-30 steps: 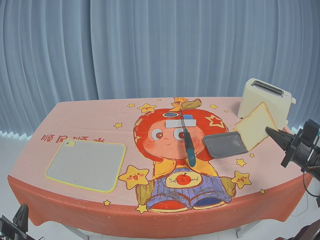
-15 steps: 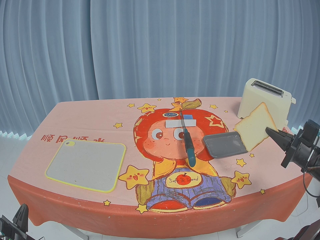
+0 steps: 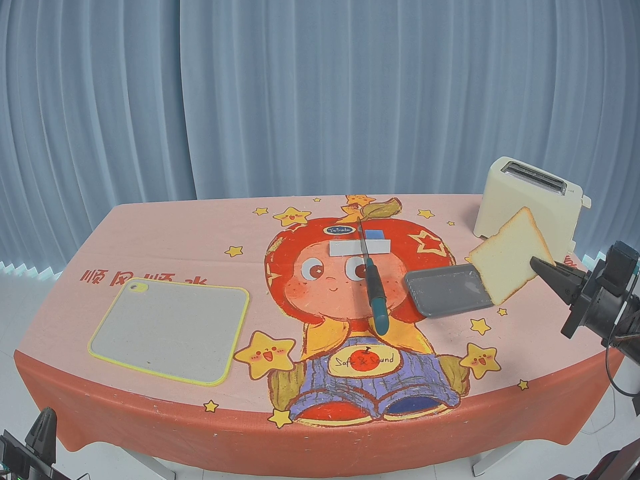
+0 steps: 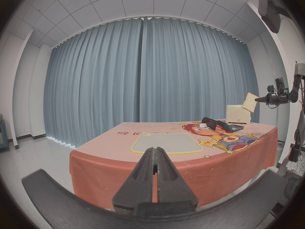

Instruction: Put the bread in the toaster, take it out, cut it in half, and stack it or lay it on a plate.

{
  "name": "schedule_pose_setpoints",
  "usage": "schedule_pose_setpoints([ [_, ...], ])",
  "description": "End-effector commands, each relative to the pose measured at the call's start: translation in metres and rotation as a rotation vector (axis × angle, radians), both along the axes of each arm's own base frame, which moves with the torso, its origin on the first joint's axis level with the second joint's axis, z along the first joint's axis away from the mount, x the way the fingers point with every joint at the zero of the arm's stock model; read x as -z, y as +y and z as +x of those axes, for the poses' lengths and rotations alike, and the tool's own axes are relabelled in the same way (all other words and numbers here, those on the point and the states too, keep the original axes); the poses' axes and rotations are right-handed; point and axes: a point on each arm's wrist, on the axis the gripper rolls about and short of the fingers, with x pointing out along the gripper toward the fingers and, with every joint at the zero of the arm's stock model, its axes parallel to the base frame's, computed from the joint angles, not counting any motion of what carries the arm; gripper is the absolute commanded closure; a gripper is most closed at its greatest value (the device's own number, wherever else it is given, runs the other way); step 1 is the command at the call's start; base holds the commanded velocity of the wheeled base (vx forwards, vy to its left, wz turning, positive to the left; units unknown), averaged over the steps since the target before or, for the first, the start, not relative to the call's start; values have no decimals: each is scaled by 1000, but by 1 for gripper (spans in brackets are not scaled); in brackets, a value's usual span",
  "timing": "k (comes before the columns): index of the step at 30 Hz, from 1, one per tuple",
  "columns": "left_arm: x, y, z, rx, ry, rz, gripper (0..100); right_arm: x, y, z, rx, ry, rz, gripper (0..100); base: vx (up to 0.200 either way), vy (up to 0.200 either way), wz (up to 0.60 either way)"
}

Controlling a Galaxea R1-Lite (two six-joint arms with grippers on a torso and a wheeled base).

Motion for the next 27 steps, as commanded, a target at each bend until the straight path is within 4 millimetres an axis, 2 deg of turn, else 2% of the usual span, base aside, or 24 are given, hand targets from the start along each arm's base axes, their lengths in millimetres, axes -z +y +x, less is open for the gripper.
schedule_pose_setpoints([
  [1,5,0,1,2,19,0,100,0,0,0,-1,1,0,100,0,-200,0],
  [27,5,0,2,0,21,0,100,3,0,1,-2,14,-4,100,0,-200,0],
])
